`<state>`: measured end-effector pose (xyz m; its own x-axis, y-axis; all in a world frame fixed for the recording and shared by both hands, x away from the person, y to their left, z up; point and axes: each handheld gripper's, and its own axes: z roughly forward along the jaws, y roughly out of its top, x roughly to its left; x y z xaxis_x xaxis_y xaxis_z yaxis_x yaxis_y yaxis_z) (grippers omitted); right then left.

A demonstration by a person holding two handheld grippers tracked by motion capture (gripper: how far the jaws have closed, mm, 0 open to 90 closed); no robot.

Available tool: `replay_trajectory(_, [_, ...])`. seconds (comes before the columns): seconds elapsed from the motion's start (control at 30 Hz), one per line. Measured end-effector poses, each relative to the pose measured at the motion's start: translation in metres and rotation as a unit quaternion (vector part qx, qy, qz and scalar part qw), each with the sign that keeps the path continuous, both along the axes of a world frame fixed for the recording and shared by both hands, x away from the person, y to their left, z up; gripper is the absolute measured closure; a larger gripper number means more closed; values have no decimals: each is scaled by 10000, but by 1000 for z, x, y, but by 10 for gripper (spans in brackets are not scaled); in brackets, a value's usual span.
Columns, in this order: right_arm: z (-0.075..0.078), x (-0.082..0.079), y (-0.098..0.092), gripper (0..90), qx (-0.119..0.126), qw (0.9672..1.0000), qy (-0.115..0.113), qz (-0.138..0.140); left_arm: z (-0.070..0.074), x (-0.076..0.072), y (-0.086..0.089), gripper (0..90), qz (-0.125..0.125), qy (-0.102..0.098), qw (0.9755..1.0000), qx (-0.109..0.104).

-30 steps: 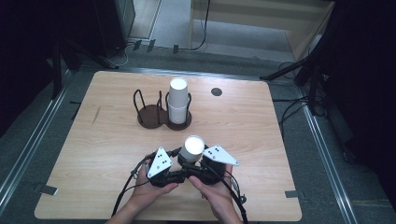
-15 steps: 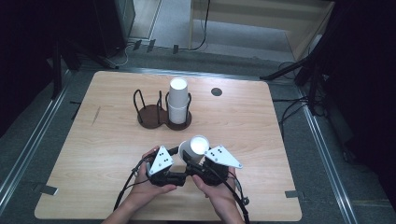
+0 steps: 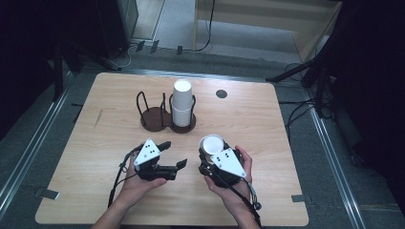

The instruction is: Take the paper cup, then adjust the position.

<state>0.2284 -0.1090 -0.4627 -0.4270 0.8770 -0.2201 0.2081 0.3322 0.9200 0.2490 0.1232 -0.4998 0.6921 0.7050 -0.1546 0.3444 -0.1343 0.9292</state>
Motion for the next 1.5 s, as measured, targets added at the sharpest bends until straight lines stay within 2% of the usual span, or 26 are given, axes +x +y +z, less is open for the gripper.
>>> replay_trajectory(0.1, [-7, -1, 5, 316, -434, 9989, -181, -49, 4, 1, 2, 155, -27, 81, 9999, -56])
replay_trajectory(0.17, [-13, -1, 9, 315, -823, 9960, -339, -98, 5, 1, 3, 157, -68, 132, 9999, -23])
replay_trajectory(0.2, [-15, -1, 10, 314, -939, 9948, -377, -100, 6, 1, 4, 157, -90, 139, 9999, -22])
replay_trajectory(0.33, [-28, -1, 17, 312, -1596, 9849, -653, -159, 8, 1, 3, 159, -122, 170, 9998, -6])
replay_trajectory(0.43, [-34, -1, 20, 311, -1860, 9795, -764, -143, 7, 0, 2, 161, -145, 151, 9998, 62])
replay_trajectory(0.6, [-40, 0, 22, 305, -1982, 9760, -903, -90, 6, -1, 2, 159, -140, 102, 9996, 204])
replay_trajectory(0.73, [-45, -1, 23, 304, -2090, 9720, -1074, -66, 7, -2, 2, 154, -150, 26, 9997, 208])
replay_trajectory(0.8, [-47, -2, 23, 308, -2026, 9731, -1100, 11, 8, -4, 2, 156, -192, -36, 9996, 206])
replay_trajectory(0.9, [-47, -3, 24, 312, -2046, 9716, -1182, 91, 9, -7, 1, 159, -323, -142, 9990, 263])
replay_trajectory(1.07, [-46, -4, 26, 312, -1907, 9742, -1182, 222, 10, -10, 0, 166, -474, -256, 9980, 326])
replay_trajectory(1.1, [-46, -5, 26, 312, -1918, 9736, -1206, 289, 11, -11, -1, 167, -495, -281, 9978, 346])
replay_trajectory(1.17, [-47, -6, 26, 310, -1887, 9742, -1182, 374, 11, -13, -2, 188, -609, -320, 9970, 360])
replay_trajectory(1.33, [-47, -6, 25, 309, -1624, 9806, -932, 586, 13, -17, -9, 199, -798, -392, 9950, 457])
replay_trajectory(1.5, [-47, -5, 24, 308, -1277, 9859, -582, 910, 12, -18, -13, 206, -831, -373, 9945, 521])
